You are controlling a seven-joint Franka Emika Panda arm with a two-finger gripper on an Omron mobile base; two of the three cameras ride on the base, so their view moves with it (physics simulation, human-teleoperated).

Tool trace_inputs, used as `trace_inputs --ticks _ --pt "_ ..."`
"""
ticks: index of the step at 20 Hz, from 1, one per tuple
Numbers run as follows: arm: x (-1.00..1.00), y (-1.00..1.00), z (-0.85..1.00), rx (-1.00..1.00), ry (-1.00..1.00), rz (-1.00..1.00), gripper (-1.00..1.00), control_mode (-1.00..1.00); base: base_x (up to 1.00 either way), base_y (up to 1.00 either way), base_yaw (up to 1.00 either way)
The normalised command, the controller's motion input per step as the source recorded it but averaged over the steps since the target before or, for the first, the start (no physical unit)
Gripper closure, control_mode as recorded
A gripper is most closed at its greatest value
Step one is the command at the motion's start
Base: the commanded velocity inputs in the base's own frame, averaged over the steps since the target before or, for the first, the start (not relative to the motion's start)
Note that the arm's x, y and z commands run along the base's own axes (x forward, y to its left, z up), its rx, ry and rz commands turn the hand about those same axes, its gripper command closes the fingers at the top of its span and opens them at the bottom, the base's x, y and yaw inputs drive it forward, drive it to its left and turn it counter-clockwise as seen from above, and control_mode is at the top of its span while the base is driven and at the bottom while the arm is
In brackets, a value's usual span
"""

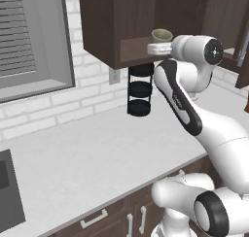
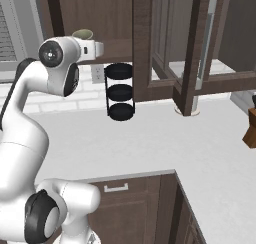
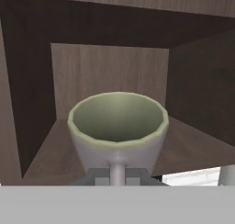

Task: Gather all objects into one cabinet and sort the glasses and bowls to opposite sides.

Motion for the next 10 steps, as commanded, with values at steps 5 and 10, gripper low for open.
trace_inputs --ticks 5,10 --pt "0.0 0.0 0.0 0.0 0.0 0.0 1.0 1.0 -0.01 0.0 0.0" --pt "0.0 0.0 0.0 0.0 0.0 0.0 1.0 1.0 -0.48 0.0 0.0"
